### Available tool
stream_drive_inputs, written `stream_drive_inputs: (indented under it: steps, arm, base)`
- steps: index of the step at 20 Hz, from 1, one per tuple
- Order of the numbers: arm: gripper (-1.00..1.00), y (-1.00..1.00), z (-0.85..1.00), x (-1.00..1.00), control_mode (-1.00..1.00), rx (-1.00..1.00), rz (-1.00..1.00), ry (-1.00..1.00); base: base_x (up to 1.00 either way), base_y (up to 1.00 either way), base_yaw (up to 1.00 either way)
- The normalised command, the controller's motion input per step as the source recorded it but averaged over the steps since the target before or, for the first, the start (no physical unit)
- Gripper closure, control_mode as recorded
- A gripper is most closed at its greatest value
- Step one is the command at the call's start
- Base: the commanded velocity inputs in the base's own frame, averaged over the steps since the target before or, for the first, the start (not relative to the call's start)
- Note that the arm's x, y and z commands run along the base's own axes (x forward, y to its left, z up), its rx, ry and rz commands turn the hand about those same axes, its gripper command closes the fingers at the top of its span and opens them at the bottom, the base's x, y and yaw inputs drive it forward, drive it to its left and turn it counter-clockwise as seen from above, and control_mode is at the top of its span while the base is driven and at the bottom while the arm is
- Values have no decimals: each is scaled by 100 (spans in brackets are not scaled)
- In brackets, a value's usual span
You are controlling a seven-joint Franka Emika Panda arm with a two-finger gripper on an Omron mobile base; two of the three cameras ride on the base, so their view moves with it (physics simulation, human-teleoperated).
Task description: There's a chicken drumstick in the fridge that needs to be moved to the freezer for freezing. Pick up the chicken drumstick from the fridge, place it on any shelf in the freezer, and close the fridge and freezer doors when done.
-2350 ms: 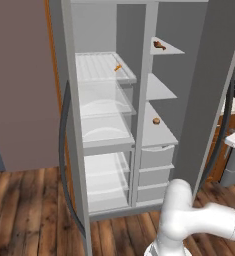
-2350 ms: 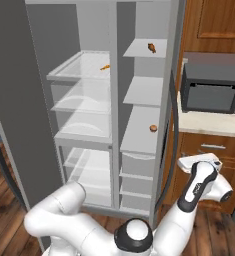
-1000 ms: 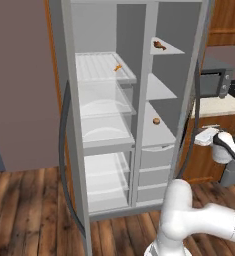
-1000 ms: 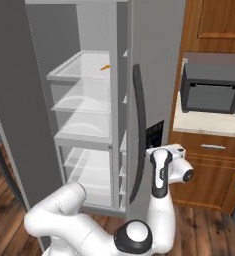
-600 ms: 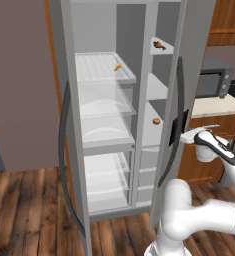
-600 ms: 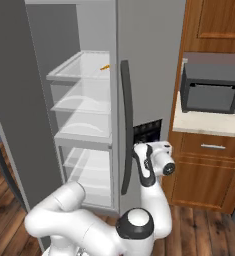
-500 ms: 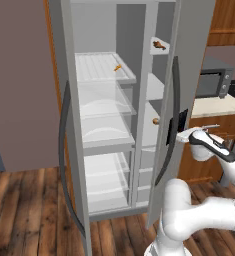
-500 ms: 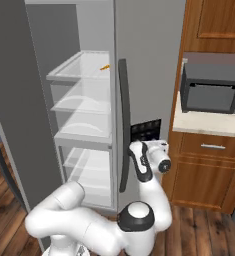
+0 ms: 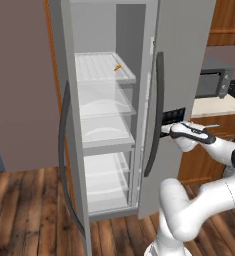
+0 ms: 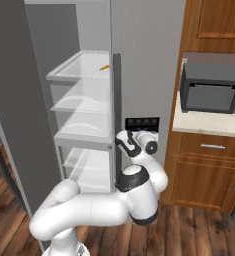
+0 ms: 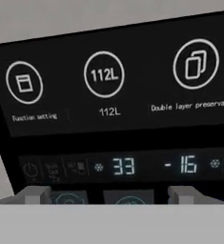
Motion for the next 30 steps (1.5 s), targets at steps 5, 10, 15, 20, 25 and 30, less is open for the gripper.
stream_drive_inputs:
  steps: [5, 10, 15, 20, 25, 30]
  arm:
    - [-100, 0, 0, 69, -100, 0, 0, 0]
    - [-100, -11, 0, 68, -100, 4, 0, 0]
    - [-100, -6, 8, 34, -100, 4, 0, 0]
    - [-100, -8, 53, -26, -100, 1, 0, 0]
    - [-100, -33, 94, -52, -100, 0, -2, 3]
    - [-100, -47, 100, -38, -100, 0, -4, 4]
  base:
    - [0, 0, 0]
    - [0, 0, 0]
    - [0, 0, 0]
    - [0, 0, 0]
    - [0, 0, 0]
    - [0, 0, 0]
